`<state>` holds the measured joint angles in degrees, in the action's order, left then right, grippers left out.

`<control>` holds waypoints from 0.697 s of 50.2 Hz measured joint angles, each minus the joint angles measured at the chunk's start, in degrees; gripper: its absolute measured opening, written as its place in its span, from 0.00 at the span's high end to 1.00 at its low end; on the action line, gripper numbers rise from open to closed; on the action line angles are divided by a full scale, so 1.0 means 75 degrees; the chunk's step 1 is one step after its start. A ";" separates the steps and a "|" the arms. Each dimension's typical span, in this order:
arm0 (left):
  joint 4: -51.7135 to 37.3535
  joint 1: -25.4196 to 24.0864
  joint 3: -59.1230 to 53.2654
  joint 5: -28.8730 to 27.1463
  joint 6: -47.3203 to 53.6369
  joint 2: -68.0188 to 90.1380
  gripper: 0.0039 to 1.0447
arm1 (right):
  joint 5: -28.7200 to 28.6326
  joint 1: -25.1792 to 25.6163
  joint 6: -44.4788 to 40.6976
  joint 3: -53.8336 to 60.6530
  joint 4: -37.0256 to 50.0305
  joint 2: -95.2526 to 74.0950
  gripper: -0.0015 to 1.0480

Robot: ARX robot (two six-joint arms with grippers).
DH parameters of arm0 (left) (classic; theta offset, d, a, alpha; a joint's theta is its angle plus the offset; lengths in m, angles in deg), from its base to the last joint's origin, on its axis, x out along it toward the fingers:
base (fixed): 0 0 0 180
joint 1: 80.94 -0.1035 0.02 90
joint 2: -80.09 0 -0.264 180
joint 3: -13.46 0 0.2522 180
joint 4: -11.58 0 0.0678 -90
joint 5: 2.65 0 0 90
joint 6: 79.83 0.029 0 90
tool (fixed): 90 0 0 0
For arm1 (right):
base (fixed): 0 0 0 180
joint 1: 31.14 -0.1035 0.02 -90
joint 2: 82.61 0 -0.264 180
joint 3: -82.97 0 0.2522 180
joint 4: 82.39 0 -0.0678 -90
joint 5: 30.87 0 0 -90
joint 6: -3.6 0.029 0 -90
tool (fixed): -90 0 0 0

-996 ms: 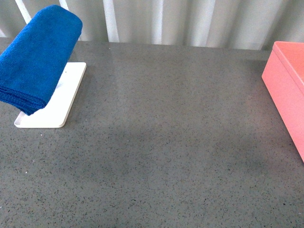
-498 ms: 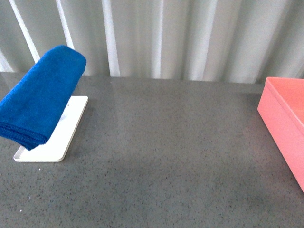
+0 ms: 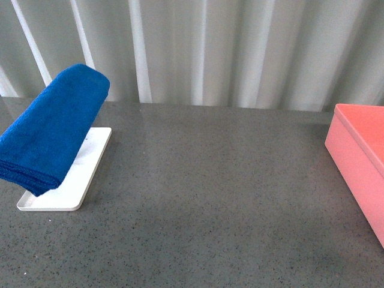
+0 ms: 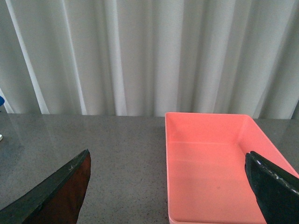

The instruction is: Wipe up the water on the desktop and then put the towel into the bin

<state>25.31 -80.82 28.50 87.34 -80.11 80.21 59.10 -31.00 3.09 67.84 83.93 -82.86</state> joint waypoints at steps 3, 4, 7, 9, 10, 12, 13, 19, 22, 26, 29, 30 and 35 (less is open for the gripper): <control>0.0286 -0.0009 0.0090 0.0000 -0.0178 0.0198 0.06 | -0.0003 0.0000 0.0000 0.0000 0.0000 0.0000 0.07; 0.0522 -0.0023 0.0187 0.0009 -0.0358 0.0318 0.06 | 0.0000 0.0000 0.0000 0.0000 0.0000 0.0000 0.07; 0.1714 -0.0242 0.1233 0.0207 -0.1492 0.2588 0.06 | -0.0006 0.0003 0.0000 0.0000 0.0000 0.0000 0.07; 0.1338 -0.0382 0.1676 0.0431 -0.1719 0.3742 0.06 | -0.0003 0.0000 0.0000 0.0000 0.0003 0.0003 0.07; 0.1081 -0.0452 0.1915 0.0592 -0.1781 0.4269 0.06 | -0.0003 0.0000 0.0000 0.0000 0.0000 0.0003 0.07; 0.0615 -0.0513 0.2358 0.0810 -0.1775 0.5149 0.06 | -0.0003 0.0000 0.0000 0.0000 0.0000 0.0000 0.07; 0.0414 -0.0525 0.2573 0.0903 -0.1737 0.5528 0.06 | -0.0003 0.0000 0.0000 0.0000 0.0000 0.0000 0.07; -0.0283 -0.0568 0.4124 0.1259 -0.1072 0.7691 0.06 | -0.0003 0.0000 0.0000 0.0000 0.0000 0.0003 0.07; -0.0111 -0.0565 0.4934 0.1384 -0.0653 0.8664 0.06 | -0.0003 0.0000 0.0000 0.0000 0.0000 0.0003 0.07; 0.0172 -0.0522 0.6009 0.1416 0.0012 0.9941 0.06 | -0.0003 0.0000 0.0000 0.0000 0.0000 0.0003 0.07; 0.0379 -0.0478 0.6735 0.1274 0.0315 1.0762 0.06 | 0.0000 0.0000 0.0000 0.0000 0.0000 0.0003 0.07; 0.0466 -0.0452 0.7018 0.1250 0.0460 1.1065 0.06 | -0.0003 0.0000 0.0000 0.0000 0.0000 0.0003 0.07; 0.0764 -0.0347 0.8055 0.0985 0.0871 1.2088 0.06 | -0.0003 0.0000 0.0000 0.0000 0.0000 0.0003 0.07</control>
<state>31.03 -83.42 88.91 94.72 -73.57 170.88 59.08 -31.00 3.09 67.84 83.93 -82.84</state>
